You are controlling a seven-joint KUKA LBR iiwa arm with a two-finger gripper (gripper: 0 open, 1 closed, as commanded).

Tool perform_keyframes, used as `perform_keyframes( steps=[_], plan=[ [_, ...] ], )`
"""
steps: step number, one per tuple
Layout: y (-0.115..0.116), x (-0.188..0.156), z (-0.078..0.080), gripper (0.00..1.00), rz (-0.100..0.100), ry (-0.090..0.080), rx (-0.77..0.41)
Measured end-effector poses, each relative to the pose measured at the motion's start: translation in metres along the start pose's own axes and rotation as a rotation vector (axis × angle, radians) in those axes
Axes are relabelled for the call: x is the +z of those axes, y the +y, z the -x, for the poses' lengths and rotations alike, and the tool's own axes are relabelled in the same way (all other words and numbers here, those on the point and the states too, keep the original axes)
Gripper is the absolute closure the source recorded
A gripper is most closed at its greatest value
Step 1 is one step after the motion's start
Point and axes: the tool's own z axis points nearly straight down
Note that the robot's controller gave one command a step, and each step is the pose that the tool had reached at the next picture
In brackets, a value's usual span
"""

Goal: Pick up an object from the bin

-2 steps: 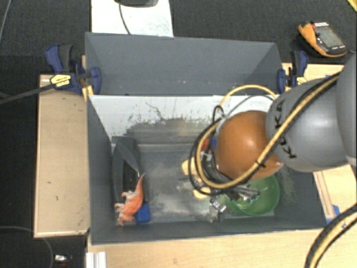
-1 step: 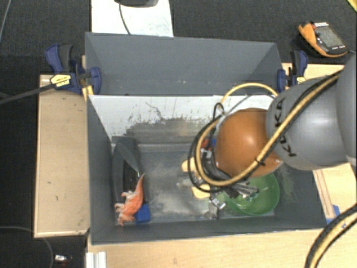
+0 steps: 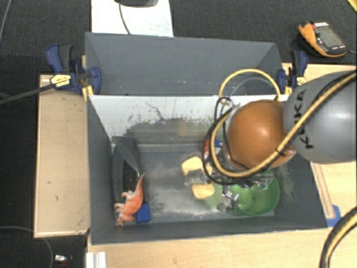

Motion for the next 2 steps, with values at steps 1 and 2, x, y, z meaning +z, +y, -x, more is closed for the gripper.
perform_keyframes(
  steps=[1, 2],
  plan=[
    [0.0197, -0.0259, 0.016, 1.0, -0.001, -0.005, 0.175],
    [0.0193, -0.026, 0.0161, 1.0, -0.001, -0.005, 0.175]
  ],
)
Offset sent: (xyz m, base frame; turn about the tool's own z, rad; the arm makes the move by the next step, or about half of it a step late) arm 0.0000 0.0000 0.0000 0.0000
